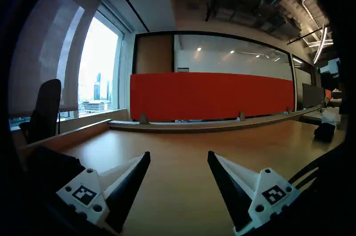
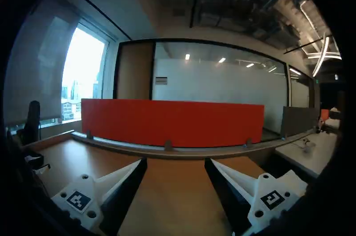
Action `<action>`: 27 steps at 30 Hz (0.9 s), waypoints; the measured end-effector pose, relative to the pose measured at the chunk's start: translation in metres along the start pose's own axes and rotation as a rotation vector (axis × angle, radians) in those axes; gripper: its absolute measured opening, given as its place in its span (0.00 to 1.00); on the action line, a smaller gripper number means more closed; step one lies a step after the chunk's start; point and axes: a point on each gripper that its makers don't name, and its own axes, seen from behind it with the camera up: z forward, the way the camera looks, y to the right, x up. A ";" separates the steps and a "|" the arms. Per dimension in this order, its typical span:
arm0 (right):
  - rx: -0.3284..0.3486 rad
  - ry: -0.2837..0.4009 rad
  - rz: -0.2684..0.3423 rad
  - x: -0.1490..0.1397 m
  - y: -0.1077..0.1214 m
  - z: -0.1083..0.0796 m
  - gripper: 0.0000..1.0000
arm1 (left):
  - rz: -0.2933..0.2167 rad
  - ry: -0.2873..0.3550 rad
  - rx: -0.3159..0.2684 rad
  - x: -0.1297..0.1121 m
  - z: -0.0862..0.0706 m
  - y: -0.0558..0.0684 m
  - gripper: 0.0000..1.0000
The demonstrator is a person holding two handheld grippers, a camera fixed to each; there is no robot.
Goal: Fold towel
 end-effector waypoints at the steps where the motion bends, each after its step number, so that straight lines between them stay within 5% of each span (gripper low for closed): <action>1: -0.004 0.002 -0.001 -0.002 0.002 0.001 1.00 | 0.000 0.000 0.000 0.000 0.000 0.000 0.96; 27: -0.040 0.049 0.078 -0.094 0.031 0.008 1.00 | 0.000 0.000 0.000 -0.001 0.000 0.000 0.96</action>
